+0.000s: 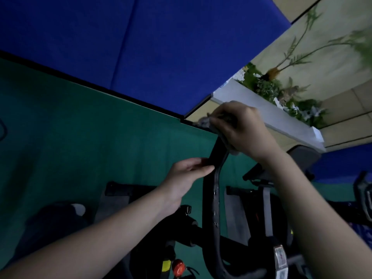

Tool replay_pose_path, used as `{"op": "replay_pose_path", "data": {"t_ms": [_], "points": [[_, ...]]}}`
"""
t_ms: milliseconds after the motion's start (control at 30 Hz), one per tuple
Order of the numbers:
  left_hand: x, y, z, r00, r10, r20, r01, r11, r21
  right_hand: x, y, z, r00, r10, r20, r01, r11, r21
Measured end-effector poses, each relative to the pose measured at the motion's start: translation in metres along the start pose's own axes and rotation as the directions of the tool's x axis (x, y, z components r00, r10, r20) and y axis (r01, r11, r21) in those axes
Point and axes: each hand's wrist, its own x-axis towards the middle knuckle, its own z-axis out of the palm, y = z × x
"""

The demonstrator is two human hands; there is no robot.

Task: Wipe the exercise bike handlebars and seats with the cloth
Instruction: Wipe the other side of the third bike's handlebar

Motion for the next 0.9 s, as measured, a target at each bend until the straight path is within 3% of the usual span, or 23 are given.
{"op": "replay_pose_path", "data": {"t_ms": [67,167,267,367,467,600,667,833,900], "points": [[-0.001,0.001,-0.002,1.000,-0.022,-0.001,0.022,1.000,0.018,-0.009,-0.003,0.009,0.955,0.189,-0.227,-0.163,0.978,0.126],[0.000,0.002,-0.002,0.999,-0.040,-0.010,0.041,0.999,0.026,-0.029,-0.012,0.020,0.759,0.433,-0.487,-0.283,0.892,0.352],[0.000,0.005,-0.001,0.999,-0.031,-0.009,0.031,0.998,0.052,-0.048,-0.019,0.034,0.573,0.611,-0.546,-0.352,0.785,0.510],[0.000,0.008,-0.001,1.000,-0.026,-0.003,0.026,0.997,0.071,-0.050,-0.023,0.041,0.456,0.727,-0.513,-0.403,0.683,0.609],[0.001,0.011,-0.003,0.999,-0.040,-0.003,0.040,0.992,0.124,-0.040,-0.016,0.050,0.437,0.833,-0.339,-0.417,0.521,0.745],[0.001,0.019,-0.007,0.997,-0.053,0.048,0.045,0.985,0.166,-0.041,-0.011,0.055,0.529,0.848,0.010,-0.277,0.162,0.947],[0.003,0.023,-0.008,0.997,-0.059,0.055,0.046,0.977,0.208,-0.045,-0.015,0.051,0.550,0.830,0.097,-0.235,0.042,0.971],[0.009,0.036,-0.014,0.993,-0.064,0.103,0.027,0.942,0.333,-0.057,-0.023,0.057,0.488,0.862,0.137,-0.351,0.050,0.935],[0.011,0.042,-0.015,0.991,-0.052,0.125,0.003,0.932,0.362,-0.064,-0.031,0.063,0.446,0.892,0.075,-0.422,0.136,0.896]]}}
